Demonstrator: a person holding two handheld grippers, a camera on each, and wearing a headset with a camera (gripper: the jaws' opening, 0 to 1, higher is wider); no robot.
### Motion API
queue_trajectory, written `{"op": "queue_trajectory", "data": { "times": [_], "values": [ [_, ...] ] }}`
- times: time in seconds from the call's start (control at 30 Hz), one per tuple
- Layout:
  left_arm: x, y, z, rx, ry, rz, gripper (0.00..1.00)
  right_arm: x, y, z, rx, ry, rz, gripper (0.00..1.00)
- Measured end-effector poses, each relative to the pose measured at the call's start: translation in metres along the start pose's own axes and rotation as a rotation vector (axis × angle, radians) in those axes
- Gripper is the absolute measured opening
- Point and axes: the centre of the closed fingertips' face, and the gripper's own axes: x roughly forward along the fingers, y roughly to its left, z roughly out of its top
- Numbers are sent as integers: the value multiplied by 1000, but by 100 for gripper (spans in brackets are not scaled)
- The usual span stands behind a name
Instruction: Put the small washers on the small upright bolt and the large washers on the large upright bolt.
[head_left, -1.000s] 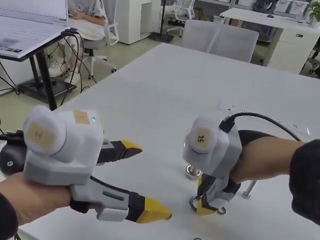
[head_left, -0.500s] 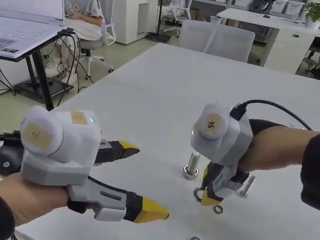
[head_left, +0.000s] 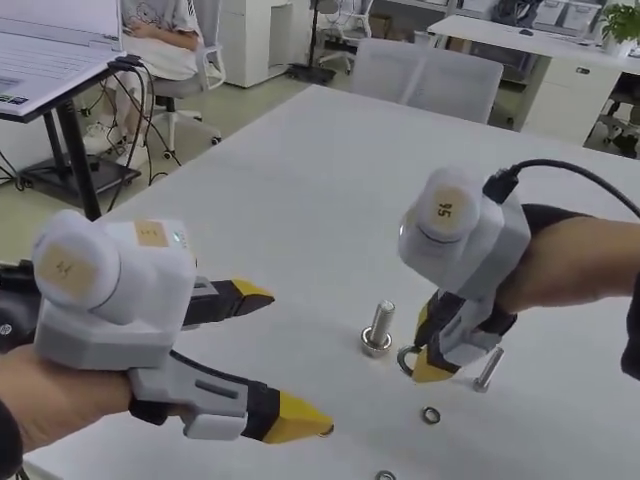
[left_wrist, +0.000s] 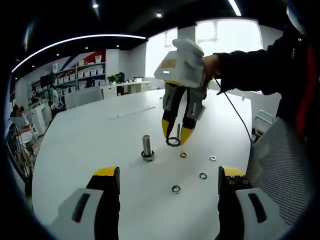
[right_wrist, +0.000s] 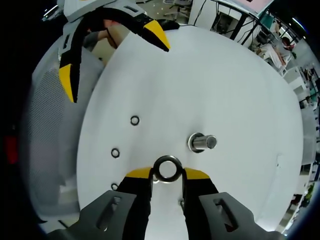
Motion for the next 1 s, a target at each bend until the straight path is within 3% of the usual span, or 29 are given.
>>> {"op": "queue_trajectory", "data": {
  "times": [0.67, 1.0],
  "values": [
    [-1, 0, 0, -3, -3, 2, 80, -27, -28, 30, -39, -46, -57, 24],
    [-1, 1, -1, -10, 1, 7, 80, -23, -39, 39, -58, -42, -60, 24]
  ]
}}
